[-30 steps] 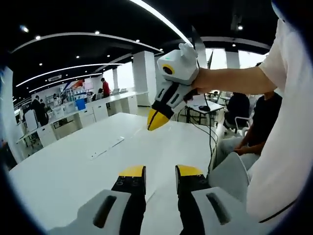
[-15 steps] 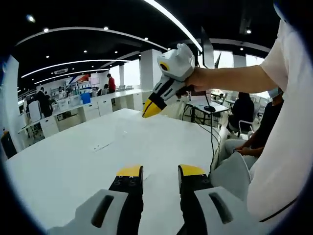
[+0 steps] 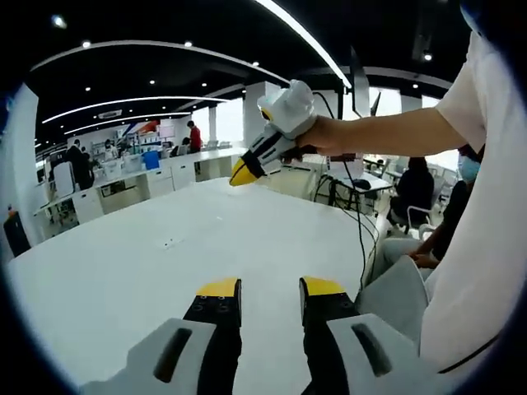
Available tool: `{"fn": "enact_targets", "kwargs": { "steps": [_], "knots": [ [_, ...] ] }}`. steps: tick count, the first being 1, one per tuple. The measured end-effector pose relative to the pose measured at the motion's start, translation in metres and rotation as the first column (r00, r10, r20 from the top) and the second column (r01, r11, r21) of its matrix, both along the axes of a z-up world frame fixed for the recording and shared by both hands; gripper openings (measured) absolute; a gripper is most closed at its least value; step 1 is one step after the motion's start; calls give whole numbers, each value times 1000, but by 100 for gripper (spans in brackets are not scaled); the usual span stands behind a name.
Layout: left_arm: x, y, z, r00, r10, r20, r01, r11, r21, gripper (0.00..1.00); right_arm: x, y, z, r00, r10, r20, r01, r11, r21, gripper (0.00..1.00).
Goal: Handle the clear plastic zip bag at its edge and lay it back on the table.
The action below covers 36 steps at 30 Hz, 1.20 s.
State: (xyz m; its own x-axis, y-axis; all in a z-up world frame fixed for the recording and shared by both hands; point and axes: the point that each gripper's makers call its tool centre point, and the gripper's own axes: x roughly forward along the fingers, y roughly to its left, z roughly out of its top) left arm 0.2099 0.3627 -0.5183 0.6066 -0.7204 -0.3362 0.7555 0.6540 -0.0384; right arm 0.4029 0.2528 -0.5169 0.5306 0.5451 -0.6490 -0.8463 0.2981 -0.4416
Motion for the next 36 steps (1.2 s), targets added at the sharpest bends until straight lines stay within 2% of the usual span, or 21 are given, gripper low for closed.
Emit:
{"fn": "enact_targets", "kwargs": {
  "steps": [2, 3, 5, 9, 11, 12, 16, 18, 20, 22, 24, 26, 27, 32, 36],
  "knots": [
    [1, 0, -1, 1000, 2, -3, -2, 1000, 0, 26, 7, 1, -3, 1000, -8, 9, 8, 1000, -11, 0],
    [2, 1, -1, 1000, 4, -4, -4, 1000, 0, 26, 14, -2, -5, 999, -2, 40, 4, 999, -39, 0],
    [4, 3, -2, 1000, 8, -5, -8, 1000, -2, 26, 20, -1, -9, 999, -22, 33, 23, 999, -34, 0],
    [8, 6, -6, 1000, 15, -13, -15, 1000, -6, 26, 32, -1, -11, 997, -44, 70, 47, 998, -32, 0],
    [9, 7, -8, 1000, 16, -17, -16, 1000, -7, 26, 40, -3, -14, 992, -42, 117, 49, 997, -61, 0],
    [10, 7, -9, 1000, 17, -20, -17, 1000, -8, 26, 41, -3, -17, 993, -52, 104, 57, 997, -52, 0],
    [13, 7, -12, 999, 18, -26, -18, 1000, -14, 26, 44, -5, -22, 988, -66, 141, 77, 995, -71, 0],
    [14, 7, -13, 999, 17, -29, -17, 1000, -15, 26, 47, -3, -28, 978, -29, 207, 56, 991, -123, 0],
    [16, 8, -14, 999, 16, -29, -17, 1000, -18, 25, 42, 3, -40, 983, -27, 182, 48, 992, -116, 0],
    [17, 8, -15, 999, 18, -33, -19, 1000, -19, 25, 34, 8, -42, 980, -13, 199, 39, 991, -130, 0],
    [18, 9, -16, 999, 18, -36, -19, 1000, -23, 25, 26, 12, -53, 983, -5, 181, 30, 990, -134, 0],
    [18, 9, -17, 999, 16, -37, -17, 1000, -20, 25, 23, 14, -67, 981, 23, 191, 8, 987, -161, 0],
    [18, 10, -17, 999, 16, -38, -17, 1000, -20, 25, 18, 15, -75, 985, 13, 171, 13, 988, -154, 0],
    [17, 12, -20, 999, 22, -48, -22, 1000, -18, 25, -5, 23, -102, 988, 31, 149, -7, 987, -162, 0],
    [15, 13, -22, 998, 23, -54, -23, 1000, -14, 25, -18, 26, -117, 989, 46, 143, -21, 985, -171, 0]
  ]
}}
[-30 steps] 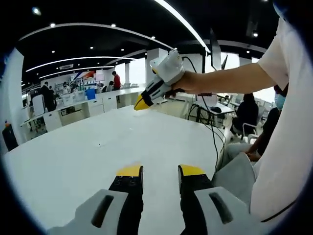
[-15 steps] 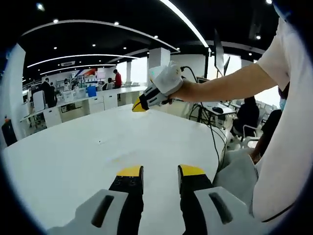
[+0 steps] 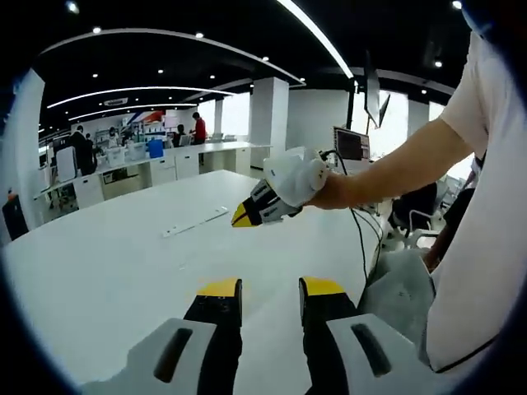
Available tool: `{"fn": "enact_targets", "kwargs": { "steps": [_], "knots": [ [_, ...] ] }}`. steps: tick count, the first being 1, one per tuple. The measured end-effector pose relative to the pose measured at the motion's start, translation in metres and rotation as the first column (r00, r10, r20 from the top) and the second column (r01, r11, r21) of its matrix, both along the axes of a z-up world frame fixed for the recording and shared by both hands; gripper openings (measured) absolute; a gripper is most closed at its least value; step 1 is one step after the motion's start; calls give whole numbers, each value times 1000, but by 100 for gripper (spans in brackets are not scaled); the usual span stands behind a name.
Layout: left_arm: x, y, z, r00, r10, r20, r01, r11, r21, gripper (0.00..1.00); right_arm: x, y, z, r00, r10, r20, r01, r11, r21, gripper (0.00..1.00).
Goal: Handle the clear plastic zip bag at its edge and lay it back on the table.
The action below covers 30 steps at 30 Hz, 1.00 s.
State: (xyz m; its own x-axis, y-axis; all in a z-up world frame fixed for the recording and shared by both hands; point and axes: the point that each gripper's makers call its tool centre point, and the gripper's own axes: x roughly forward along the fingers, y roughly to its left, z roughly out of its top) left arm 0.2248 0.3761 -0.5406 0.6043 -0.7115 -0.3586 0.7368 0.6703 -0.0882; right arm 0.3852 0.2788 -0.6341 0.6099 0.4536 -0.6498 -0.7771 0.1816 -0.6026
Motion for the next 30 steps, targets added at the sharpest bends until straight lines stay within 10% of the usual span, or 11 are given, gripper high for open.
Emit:
{"fn": "enact_targets", "kwargs": {
  "steps": [30],
  "knots": [
    [-13, -4, -20, 999, -4, -41, 5, 1000, 15, 24, -65, -6, -102, 982, -4, -187, -5, 999, -43, 0]
  ]
}}
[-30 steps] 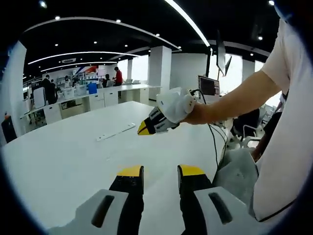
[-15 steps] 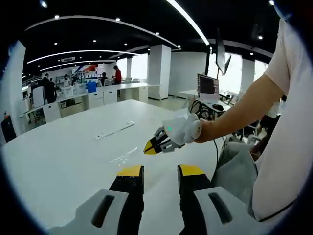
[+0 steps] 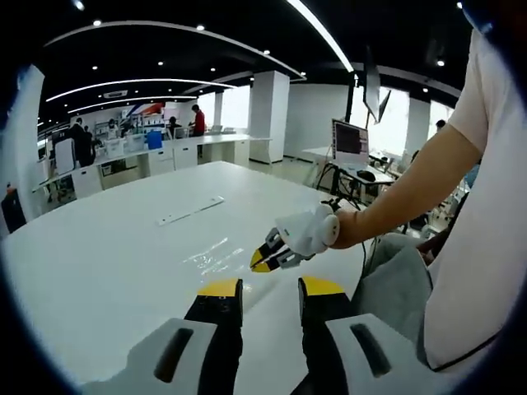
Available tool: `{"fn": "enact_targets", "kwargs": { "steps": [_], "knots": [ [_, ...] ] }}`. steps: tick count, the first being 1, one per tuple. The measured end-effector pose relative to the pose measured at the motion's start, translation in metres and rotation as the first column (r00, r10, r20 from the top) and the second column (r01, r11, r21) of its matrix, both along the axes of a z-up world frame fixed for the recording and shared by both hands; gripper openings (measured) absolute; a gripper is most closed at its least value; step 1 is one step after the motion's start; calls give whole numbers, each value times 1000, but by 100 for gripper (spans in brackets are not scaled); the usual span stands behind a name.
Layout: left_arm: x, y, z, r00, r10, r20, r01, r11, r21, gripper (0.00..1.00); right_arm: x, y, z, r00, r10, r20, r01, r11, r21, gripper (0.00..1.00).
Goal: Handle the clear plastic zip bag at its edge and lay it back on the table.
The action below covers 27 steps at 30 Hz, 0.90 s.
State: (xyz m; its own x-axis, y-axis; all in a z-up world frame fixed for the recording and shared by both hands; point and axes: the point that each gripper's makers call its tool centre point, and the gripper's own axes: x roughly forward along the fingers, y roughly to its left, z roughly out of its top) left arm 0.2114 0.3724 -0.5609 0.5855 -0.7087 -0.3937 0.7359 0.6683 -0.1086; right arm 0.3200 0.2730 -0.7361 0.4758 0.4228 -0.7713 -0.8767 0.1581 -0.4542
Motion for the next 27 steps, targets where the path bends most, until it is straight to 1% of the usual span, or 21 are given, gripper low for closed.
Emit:
{"fn": "enact_targets", "kwargs": {
  "steps": [2, 3, 6, 8, 11, 14, 16, 19, 22, 23, 24, 27],
  "knots": [
    [-1, -1, 0, 1000, -1, -3, 1, 1000, 0, 24, -1, -2, -2, 1000, -3, -1, 3, 1000, -4, 1],
    [-1, -2, -1, 1000, -2, -4, 2, 1000, 0, 24, -2, -3, -4, 1000, -14, -16, 14, 1000, -1, 2],
    [-3, -2, -2, 1000, -5, -6, 5, 1000, 2, 24, -5, -4, -4, 1000, -8, -15, 8, 1000, 1, 2],
    [-4, -2, -3, 1000, -6, -10, 6, 1000, 1, 24, -8, -3, -6, 999, -6, -32, 6, 1000, 5, 3],
    [-5, -2, -4, 1000, -7, -15, 7, 1000, 3, 24, -12, 2, -7, 999, 17, -39, -16, 1000, 12, 2],
    [-5, -2, -4, 1000, -7, -16, 7, 1000, 3, 24, -13, 4, -9, 999, 22, -48, -22, 1000, -2, 3],
    [-6, -3, -4, 1000, -8, -15, 8, 1000, 2, 24, -15, 5, -11, 998, 21, -65, -21, 1000, 1, 4],
    [-6, -3, -4, 1000, -6, -15, 6, 1000, 2, 24, -16, 7, -12, 997, 41, -67, -42, 999, -3, 2],
    [-7, -2, -5, 1000, -4, -18, 4, 1000, 3, 24, -17, 8, -13, 996, 37, -80, -37, 999, -1, 2],
    [-8, -2, -5, 1000, -4, -18, 4, 1000, 3, 24, -17, 8, -12, 996, 35, -82, -34, 999, 5, 0],
    [-8, -1, -6, 1000, -4, -18, 4, 1000, 4, 24, -17, 11, -9, 996, 34, -78, -32, 999, 30, 0],
    [-9, -2, -5, 1000, -2, -19, 2, 1000, 2, 24, -16, 11, -9, 996, 37, -78, -35, 999, 23, 0]
  ]
}}
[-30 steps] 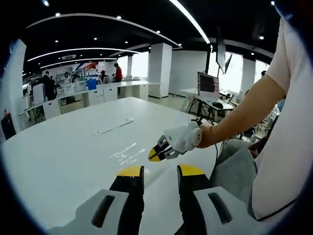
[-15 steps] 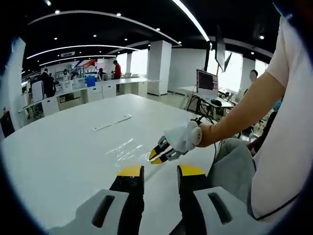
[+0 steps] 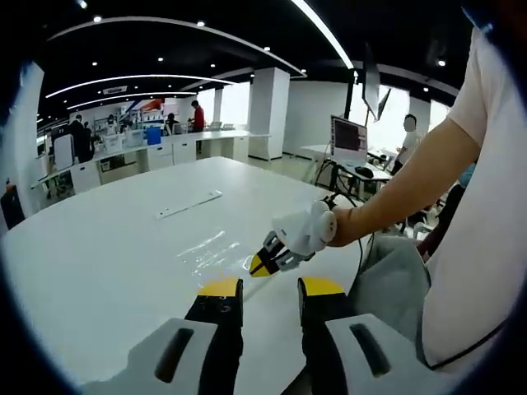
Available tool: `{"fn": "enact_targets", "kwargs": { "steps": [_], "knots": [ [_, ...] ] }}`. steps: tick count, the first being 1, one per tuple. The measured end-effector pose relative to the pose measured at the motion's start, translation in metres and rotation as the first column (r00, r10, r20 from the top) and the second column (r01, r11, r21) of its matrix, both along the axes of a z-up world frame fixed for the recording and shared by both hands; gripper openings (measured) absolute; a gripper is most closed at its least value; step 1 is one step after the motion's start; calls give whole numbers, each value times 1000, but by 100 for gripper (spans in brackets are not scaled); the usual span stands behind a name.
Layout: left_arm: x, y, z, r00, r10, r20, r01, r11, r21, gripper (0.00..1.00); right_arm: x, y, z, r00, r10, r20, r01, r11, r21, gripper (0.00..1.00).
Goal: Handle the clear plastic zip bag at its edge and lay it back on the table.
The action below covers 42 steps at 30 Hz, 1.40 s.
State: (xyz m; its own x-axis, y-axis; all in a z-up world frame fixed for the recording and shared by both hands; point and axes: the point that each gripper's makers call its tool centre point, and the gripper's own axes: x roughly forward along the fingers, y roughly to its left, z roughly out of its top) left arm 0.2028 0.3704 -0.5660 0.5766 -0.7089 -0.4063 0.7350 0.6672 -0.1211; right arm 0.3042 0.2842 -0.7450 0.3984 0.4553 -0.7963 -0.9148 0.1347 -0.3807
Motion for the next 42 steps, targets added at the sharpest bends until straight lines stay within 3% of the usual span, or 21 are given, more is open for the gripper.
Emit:
{"fn": "enact_targets", "kwargs": {
  "steps": [4, 11, 16, 18, 19, 26, 29, 33, 42],
  "knots": [
    [-2, -2, 2, 1000, -5, 3, 5, 1000, 2, 24, -1, -3, -3, 1000, -7, -16, 7, 1000, -20, 2],
    [-3, -3, 2, 1000, -11, 8, 11, 1000, 1, 24, -11, -2, 2, 1000, 0, -26, 1, 1000, 5, 9],
    [-6, -2, -4, 1000, -9, 8, 9, 1000, -3, 24, -22, -4, 17, 999, -25, -38, 27, 997, 79, 19],
    [-7, -1, -7, 1000, -3, 7, 3, 1000, -6, 24, -25, -3, 25, 999, -30, -26, 33, 990, 140, 27],
    [-8, -1, -9, 1000, -1, 5, 1, 1000, -8, 25, -28, -7, 25, 999, -34, -31, 38, 990, 137, 30],
    [-16, 5, -27, 1000, 15, -12, -15, 1000, 0, 26, -41, -28, 33, 994, -98, -47, 106, 975, 196, 35],
    [-21, 6, -31, 1000, 23, -14, -23, 1000, -2, 26, -48, -34, 42, 985, -153, -75, 167, 949, 266, 39],
    [-26, 10, -38, 999, 35, -13, -35, 999, 3, 27, -60, -41, 53, 983, -169, -69, 182, 936, 300, 42],
    [-35, 19, -50, 998, 64, 3, -64, 998, 2, 28, -85, -55, 72, 957, -261, -125, 289, 860, 420, 56]
  ]
}}
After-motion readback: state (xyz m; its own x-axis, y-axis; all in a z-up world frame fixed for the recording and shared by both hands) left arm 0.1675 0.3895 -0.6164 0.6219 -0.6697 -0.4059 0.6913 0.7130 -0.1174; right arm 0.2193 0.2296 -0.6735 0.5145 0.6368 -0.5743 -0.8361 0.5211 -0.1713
